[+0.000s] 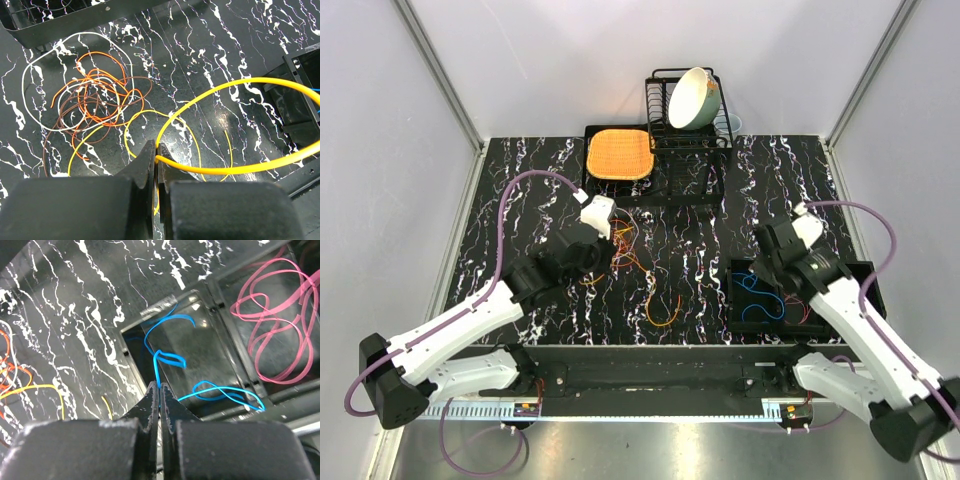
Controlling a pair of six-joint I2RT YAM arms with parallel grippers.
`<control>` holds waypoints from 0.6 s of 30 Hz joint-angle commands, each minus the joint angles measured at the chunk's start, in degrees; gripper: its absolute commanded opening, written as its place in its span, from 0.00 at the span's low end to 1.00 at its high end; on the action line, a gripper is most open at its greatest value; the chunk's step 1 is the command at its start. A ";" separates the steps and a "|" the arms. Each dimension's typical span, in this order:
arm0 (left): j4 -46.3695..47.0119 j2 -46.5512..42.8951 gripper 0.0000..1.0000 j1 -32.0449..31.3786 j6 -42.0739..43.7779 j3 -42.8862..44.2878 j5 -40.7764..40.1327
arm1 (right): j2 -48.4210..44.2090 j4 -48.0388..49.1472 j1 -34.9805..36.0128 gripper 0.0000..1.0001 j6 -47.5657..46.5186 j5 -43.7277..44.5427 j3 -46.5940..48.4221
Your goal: Untangle the cables
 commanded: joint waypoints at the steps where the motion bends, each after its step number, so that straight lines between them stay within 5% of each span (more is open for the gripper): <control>1: 1.68 -0.45 0.00 -0.29 0.06 0.97 -1.42 | 5.53 6.82 0.01 0.00 -0.03 2.39 0.87; 18: 2.30 -0.10 0.00 -0.30 0.06 1.14 -0.37 | 11.69 16.32 -6.94 0.00 3.49 -6.31 -12.58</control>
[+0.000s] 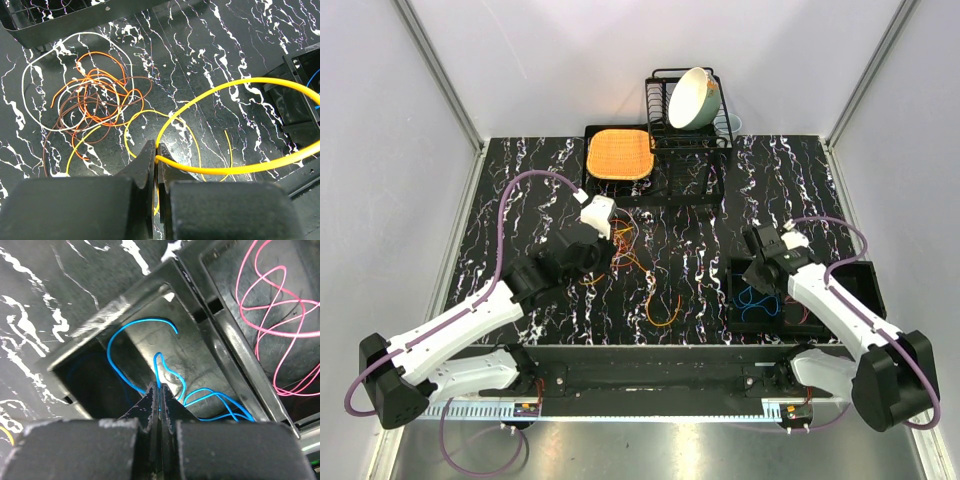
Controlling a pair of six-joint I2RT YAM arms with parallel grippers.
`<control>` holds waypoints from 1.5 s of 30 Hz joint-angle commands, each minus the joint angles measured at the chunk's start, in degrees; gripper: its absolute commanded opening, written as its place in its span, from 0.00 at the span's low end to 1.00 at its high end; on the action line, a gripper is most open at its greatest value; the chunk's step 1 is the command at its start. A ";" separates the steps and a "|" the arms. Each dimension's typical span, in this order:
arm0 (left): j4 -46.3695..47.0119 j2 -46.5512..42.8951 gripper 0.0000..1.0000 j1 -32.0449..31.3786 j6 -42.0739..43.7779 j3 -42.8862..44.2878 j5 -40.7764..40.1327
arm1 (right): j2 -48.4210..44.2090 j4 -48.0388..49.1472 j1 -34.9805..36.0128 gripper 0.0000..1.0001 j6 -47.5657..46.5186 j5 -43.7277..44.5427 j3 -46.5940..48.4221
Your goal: Untangle the cables
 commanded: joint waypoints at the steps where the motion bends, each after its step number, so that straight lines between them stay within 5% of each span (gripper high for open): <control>1: 2.47 0.08 0.00 -0.36 0.06 1.25 -0.21 | 0.52 5.22 -1.28 0.00 0.72 -2.66 -1.61; 7: 2.12 0.34 0.00 -0.36 0.06 1.34 -0.38 | 3.25 5.67 -1.28 0.00 -2.18 -4.08 1.46; 10: 1.77 -0.01 0.00 -0.27 0.06 1.43 -0.30 | 3.69 2.96 -1.28 0.32 -4.82 -4.69 4.80; 11: 1.77 -0.18 0.00 -0.36 0.24 1.43 -0.30 | 3.69 2.07 -1.28 0.50 -5.61 -4.61 6.46; 18: 0.10 -1.15 0.00 -0.36 1.20 3.18 0.84 | -1.66 -5.23 -1.19 0.71 -7.55 -5.13 11.40; 23: -0.60 -0.36 0.00 -0.19 2.34 4.59 5.58 | -6.32 -9.19 -1.28 0.72 -10.00 -7.67 15.00; 26: 1.23 -0.36 0.00 -0.19 4.28 5.21 18.03 | -10.01 -5.34 -1.28 0.71 -14.13 -15.74 16.85; 29: 3.08 0.43 0.00 -0.10 4.81 6.34 37.08 | -13.61 6.23 -1.28 0.72 -17.30 -30.58 17.29; 32: 3.44 1.66 0.00 0.17 4.28 8.36 46.51 | -15.55 15.03 -1.36 0.72 -18.88 -45.79 16.68; 38: 7.38 3.85 0.00 0.60 0.86 10.92 55.93 | -16.35 24.01 -1.19 0.70 -20.47 -63.02 15.71; 45: 14.77 10.44 0.00 3.41 -10.11 12.76 62.63 | -17.31 29.13 -1.10 0.66 -21.08 -69.12 16.49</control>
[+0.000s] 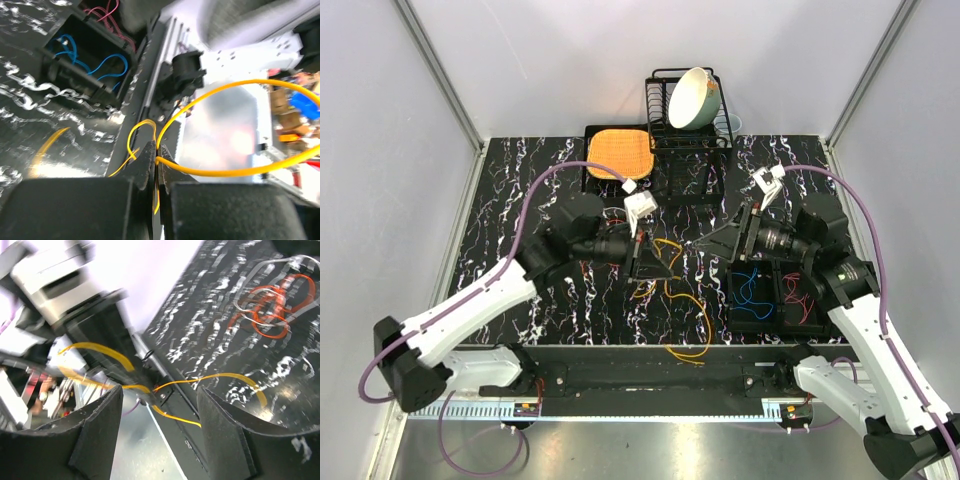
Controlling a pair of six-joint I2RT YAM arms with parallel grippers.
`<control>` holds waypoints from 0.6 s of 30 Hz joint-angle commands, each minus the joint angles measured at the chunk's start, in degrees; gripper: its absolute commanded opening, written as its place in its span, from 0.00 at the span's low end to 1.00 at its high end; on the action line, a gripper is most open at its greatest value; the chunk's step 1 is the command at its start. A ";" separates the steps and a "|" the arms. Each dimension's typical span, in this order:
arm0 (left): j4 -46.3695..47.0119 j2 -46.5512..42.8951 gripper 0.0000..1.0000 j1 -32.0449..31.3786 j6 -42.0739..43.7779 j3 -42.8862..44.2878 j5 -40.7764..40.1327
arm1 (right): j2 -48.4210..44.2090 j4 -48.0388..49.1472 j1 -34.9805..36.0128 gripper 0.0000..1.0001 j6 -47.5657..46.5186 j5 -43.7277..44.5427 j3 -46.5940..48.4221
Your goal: Untangle the cables
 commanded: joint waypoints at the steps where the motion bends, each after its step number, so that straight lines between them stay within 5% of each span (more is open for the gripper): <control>1: 8.76 4.33 0.00 1.69 -8.49 3.26 7.94 | -1.14 6.68 0.17 0.66 -2.20 -7.57 1.85; 6: 14.74 8.90 0.00 2.66 -16.22 3.61 11.90 | 0.00 7.04 0.08 0.65 -3.87 -9.59 3.88; 18: 15.98 11.80 0.00 2.84 -18.87 5.63 12.43 | 0.80 5.81 0.17 0.64 -7.39 -6.34 4.49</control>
